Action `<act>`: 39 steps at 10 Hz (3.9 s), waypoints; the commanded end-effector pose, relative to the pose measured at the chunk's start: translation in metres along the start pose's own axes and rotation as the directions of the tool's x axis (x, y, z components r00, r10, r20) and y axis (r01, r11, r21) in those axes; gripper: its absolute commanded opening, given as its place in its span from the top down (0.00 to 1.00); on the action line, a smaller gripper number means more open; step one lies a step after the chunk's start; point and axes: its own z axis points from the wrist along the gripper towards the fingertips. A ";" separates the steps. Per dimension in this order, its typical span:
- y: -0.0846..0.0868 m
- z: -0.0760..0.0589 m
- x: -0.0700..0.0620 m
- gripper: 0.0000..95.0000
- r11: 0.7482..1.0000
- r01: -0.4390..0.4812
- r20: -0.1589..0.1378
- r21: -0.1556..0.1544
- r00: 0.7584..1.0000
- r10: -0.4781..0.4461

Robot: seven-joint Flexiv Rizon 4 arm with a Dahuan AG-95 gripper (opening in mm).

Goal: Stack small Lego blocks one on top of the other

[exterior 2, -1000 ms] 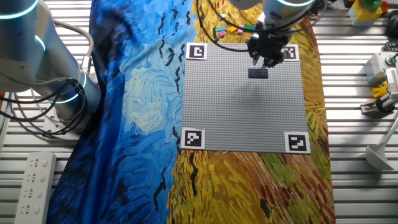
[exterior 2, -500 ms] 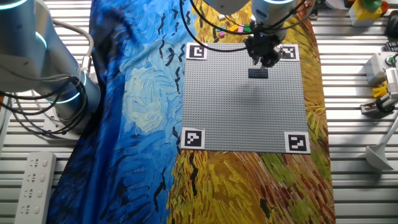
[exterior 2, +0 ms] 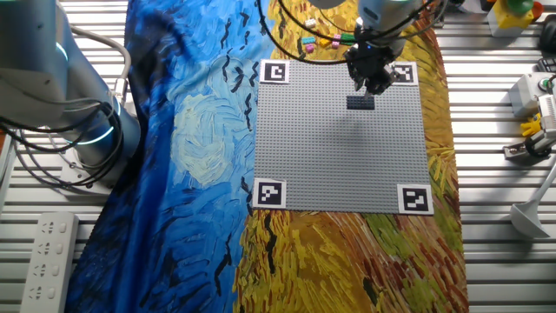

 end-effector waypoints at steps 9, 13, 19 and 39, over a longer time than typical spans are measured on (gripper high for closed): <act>-0.009 0.030 -0.004 0.80 0.999 0.044 0.014 -0.014 0.999 -0.044; -0.005 0.032 0.001 0.80 0.998 0.058 0.017 -0.019 0.998 -0.058; -0.004 0.032 0.003 0.80 0.997 0.069 0.017 -0.018 0.997 -0.069; 0.003 0.023 0.006 0.80 0.997 0.066 0.032 -0.035 0.997 -0.065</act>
